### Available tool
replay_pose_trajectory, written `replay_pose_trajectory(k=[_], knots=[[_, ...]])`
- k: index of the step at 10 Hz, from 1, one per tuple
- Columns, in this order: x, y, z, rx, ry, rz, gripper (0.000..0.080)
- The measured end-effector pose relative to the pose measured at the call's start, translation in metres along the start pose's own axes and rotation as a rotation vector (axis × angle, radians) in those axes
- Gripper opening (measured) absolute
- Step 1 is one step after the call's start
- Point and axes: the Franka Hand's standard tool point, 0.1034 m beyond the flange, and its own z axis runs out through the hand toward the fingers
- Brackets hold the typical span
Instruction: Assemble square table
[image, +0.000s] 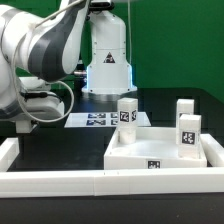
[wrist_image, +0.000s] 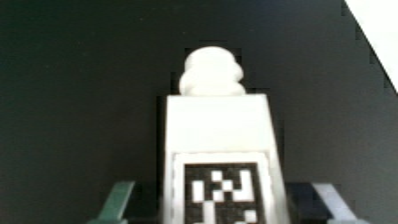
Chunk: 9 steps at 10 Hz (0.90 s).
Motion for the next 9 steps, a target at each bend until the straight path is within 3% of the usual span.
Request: replay_pose_trajectory(k=[3, 7, 9], knots=[[-0.009, -0.021, -0.015, 0.003, 0.007, 0.042, 0.0286], [-0.032, -0.068, -0.06, 0.022, -0.004, 0.137, 0.0287], [-0.028, -0.068, -0.064, 0.011, 0.041, 0.13, 0.0287]])
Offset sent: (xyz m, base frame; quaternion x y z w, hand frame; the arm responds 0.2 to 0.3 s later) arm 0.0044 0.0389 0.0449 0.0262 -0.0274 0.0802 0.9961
